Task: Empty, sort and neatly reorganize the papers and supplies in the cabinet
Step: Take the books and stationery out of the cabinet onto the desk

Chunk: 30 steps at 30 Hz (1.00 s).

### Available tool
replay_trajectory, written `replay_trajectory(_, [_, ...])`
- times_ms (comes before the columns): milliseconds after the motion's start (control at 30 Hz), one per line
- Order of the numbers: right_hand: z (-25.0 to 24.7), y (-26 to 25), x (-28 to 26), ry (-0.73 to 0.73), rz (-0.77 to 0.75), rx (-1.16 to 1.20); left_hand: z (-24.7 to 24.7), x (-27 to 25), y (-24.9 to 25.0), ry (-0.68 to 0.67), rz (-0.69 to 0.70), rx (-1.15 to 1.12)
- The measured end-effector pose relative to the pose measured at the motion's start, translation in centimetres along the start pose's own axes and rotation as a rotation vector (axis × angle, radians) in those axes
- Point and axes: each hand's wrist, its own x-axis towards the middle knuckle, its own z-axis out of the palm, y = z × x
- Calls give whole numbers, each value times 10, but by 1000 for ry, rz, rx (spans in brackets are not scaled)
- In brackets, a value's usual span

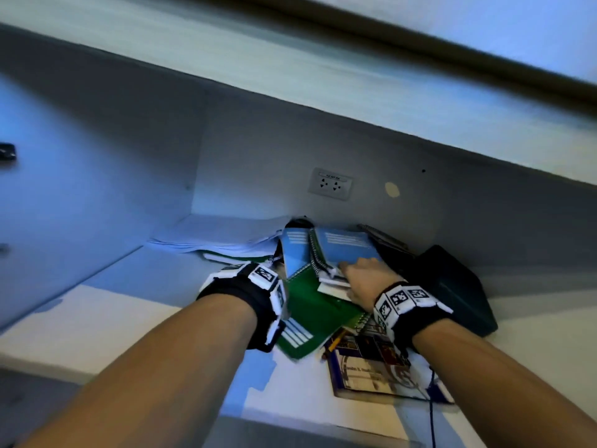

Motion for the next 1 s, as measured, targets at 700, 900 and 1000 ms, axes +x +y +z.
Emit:
replay_trajectory(700, [-40, -106, -134, 86, -306, 353, 53, -143, -127, -51, -218, -327])
replay_trajectory(900, [-23, -112, -151, 142, -325, 494, 38, -144, -115, 95, -314, -273])
replay_trajectory(1000, [-14, -105, -159, 89, -161, 519, 33, -131, -102, 122, -294, -371])
